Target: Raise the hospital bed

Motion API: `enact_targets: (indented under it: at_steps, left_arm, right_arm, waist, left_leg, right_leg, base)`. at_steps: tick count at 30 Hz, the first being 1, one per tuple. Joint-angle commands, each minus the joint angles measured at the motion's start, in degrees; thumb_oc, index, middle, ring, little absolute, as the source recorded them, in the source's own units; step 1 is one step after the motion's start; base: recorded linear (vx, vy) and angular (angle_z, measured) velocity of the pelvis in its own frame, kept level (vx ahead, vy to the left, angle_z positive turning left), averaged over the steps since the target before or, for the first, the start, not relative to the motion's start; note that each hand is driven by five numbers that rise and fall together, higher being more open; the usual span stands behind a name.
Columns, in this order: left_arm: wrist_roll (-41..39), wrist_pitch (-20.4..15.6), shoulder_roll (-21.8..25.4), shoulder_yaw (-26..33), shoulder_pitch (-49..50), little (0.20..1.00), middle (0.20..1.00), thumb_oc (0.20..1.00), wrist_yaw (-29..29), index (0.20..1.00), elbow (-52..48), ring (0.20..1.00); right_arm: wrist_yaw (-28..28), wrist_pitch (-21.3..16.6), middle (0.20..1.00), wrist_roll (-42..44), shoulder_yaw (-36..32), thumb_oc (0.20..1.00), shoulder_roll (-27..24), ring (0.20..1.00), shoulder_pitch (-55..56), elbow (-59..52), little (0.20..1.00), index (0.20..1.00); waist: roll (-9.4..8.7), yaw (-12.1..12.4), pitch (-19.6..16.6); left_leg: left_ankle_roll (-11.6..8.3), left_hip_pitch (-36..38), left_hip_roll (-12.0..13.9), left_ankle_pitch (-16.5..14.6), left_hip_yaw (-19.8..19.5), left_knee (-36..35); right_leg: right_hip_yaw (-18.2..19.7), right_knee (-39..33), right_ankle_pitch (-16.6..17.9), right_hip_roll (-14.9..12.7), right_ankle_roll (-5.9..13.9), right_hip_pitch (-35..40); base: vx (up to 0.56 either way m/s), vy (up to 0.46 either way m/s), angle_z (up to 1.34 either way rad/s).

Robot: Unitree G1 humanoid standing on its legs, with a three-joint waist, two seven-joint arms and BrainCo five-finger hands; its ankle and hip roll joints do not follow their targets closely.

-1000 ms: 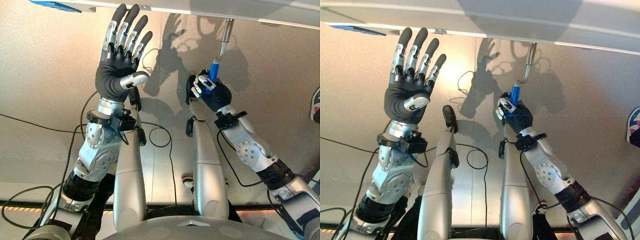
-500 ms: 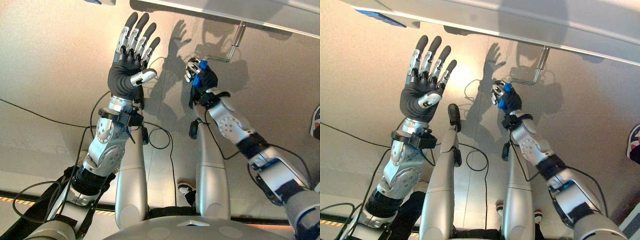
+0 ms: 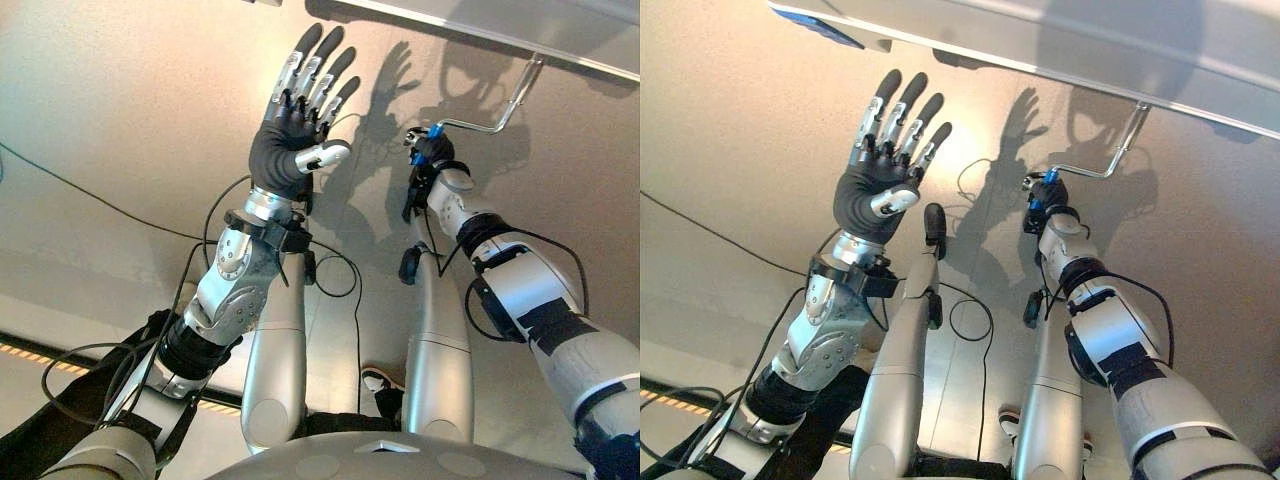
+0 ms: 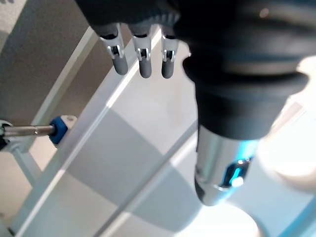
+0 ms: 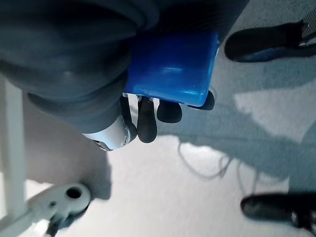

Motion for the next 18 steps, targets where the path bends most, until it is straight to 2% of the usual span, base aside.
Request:
enact_targets:
  at_steps: [1, 3, 4, 7, 18]
  left_arm:
    - [2.7, -2.3, 0.6, -0.4, -0.7, 1.0, 1.0, 1.0, -2.3, 1.0, -7.3, 1.0]
    - [2.8, -2.2, 0.7, -0.3, -0.7, 1.0, 1.0, 1.0, -2.6, 1.0, -7.2, 1.0]
    - [2.9, -2.2, 1.0, 0.2, -0.5, 1.0, 1.0, 1.0, -3.0, 1.0, -7.2, 1.0]
    - [2.5, -2.2, 1.5, 1.0, -0.1, 1.0, 1.0, 1.0, -3.7, 1.0, -7.3, 1.0]
    - [1.7, -2.9, 3.3, 4.4, 2.3, 1.0, 1.0, 1.0, -5.1, 1.0, -7.5, 1.0]
  right_arm:
    - [-0.3, 1.1, 0.2, -3.1, -1.5, 0.2, -3.1, 0.2, 0.5, 1.4, 0.2, 0.2]
    - [-0.1, 1.1, 0.2, -2.9, -2.4, 0.2, -4.2, 0.2, 1.6, 1.9, 0.2, 0.2]
    - [-0.6, 0.8, 0.2, -1.7, -5.1, 0.2, -7.6, 0.2, 4.5, 2.8, 0.2, 0.2]
    - [-1.0, 0.4, 0.2, 0.1, -8.8, 0.2, -11.1, 0.2, 8.8, 4.1, 0.2, 0.2]
    - [-0.4, -1.2, 0.2, 5.7, -18.2, 0.2, -20.0, 0.2, 21.0, 6.0, 0.2, 0.2]
  waist:
    - [4.07, -0.7, -0.8]
    - [4.09, -0.8, -0.8]
    - [3.95, -1.5, -0.8]
    - [3.68, -2.4, -0.8]
    - [1.84, -5.2, -0.8]
  left_leg:
    - [2.72, 0.1, -3.1, -7.3, 2.2, 6.2]
    - [2.75, 0.2, -3.0, -7.3, 2.4, 6.1]
    - [2.76, 0.5, -2.9, -7.4, 2.7, 5.9]
    - [2.73, 1.1, -2.6, -7.5, 3.2, 5.5]
    - [2.3, 3.5, -1.5, -7.6, 4.3, 4.2]
  right_leg:
    - [0.1, -4.1, 1.6, 0.0, 4.38, 2.7]
    - [0.3, -4.1, 1.5, 0.1, 4.4, 2.6]
    - [0.8, -4.1, 1.4, 0.4, 4.43, 2.4]
    - [1.2, -4.0, 1.3, 0.8, 4.44, 2.2]
    - [2.5, -3.6, 1.0, 2.4, 4.44, 2.1]
  base:
    - [0.0, 0.0, 0.0]
    - [0.0, 0.0, 0.02]
    - [0.0, 0.0, 0.0]
    - [0.01, -0.017, -0.04]
    - [-0.01, -0.039, -0.06]
